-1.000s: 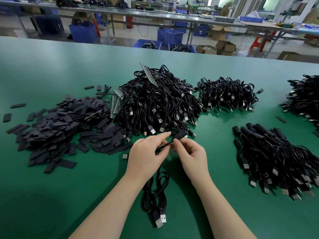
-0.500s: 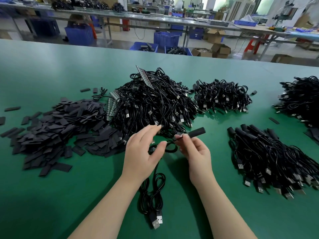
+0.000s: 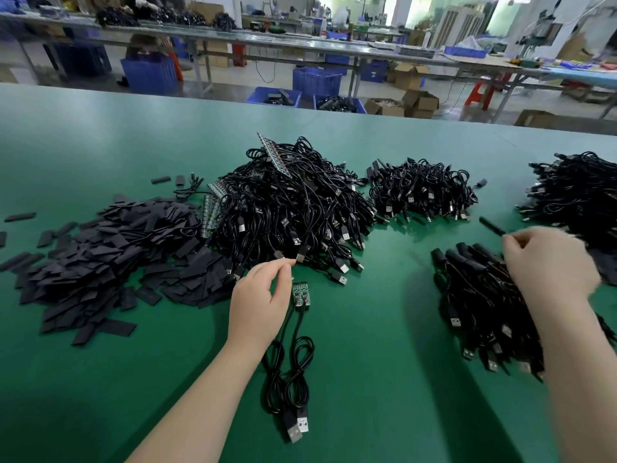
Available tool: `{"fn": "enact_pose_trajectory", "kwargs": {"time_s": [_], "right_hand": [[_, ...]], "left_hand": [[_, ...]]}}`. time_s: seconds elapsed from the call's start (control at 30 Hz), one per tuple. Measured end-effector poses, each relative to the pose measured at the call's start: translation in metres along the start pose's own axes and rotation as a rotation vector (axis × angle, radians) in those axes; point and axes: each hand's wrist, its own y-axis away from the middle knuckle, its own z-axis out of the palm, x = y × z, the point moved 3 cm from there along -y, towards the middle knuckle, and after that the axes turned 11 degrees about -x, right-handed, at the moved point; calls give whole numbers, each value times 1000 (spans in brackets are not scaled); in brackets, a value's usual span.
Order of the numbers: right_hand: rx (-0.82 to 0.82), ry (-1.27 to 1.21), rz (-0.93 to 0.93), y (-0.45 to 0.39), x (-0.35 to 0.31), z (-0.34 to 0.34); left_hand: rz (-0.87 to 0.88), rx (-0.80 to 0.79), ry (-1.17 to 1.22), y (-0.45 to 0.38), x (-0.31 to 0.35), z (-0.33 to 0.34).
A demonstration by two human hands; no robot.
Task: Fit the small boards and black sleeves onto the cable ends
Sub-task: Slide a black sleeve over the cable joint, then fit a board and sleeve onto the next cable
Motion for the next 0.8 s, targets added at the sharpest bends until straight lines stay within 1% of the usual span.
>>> {"fn": "enact_pose_trajectory", "kwargs": {"time_s": [0.07,0.1,0.13,0.17,0.23,0.27,0.3,0.33,0.37,0.43,0.5,0.57,0.63,0.7,0.8], "right_hand": [[-144,98,79,-7,15,17],[-164,130,95,-8,19,24],[-136,163,81,-9,19,27],[-62,198,36,-8,14,27],[125,235,-104,1,-6,22],[187,212,-188,9,-21,19],[209,170,-276,18,-38,18],[186,108,-359,29,-55,20],[114,18,-427,42,-71,25],[-143,-148,-494,69,-103,44],[-398,-191,-524,95,-127,72],[-544,-184,-540,114,-143,99],[-606,-163,-554,126,-152,120],[-608,-157,-551,131,-155,134],[-588,-341,-481,135,-150,142]], "left_hand": [[-42,-10,-17,1,-1,1],[-57,-14,-19,2,-1,1],[-67,-17,-24,2,-1,1],[-75,-20,-39,2,0,1],[-91,-39,-112,1,1,2],[-100,-52,-165,1,0,3],[-108,-66,-214,1,0,4],[-117,-79,-253,1,-1,5],[-127,-94,-283,1,-1,6],[-145,-119,-320,1,-2,8],[-156,-126,-318,1,-3,7],[-155,-147,-301,1,-5,5],[-142,-164,-270,1,-7,3],[-136,-161,-242,1,-7,2],[-131,-177,-234,0,-10,2]]}}
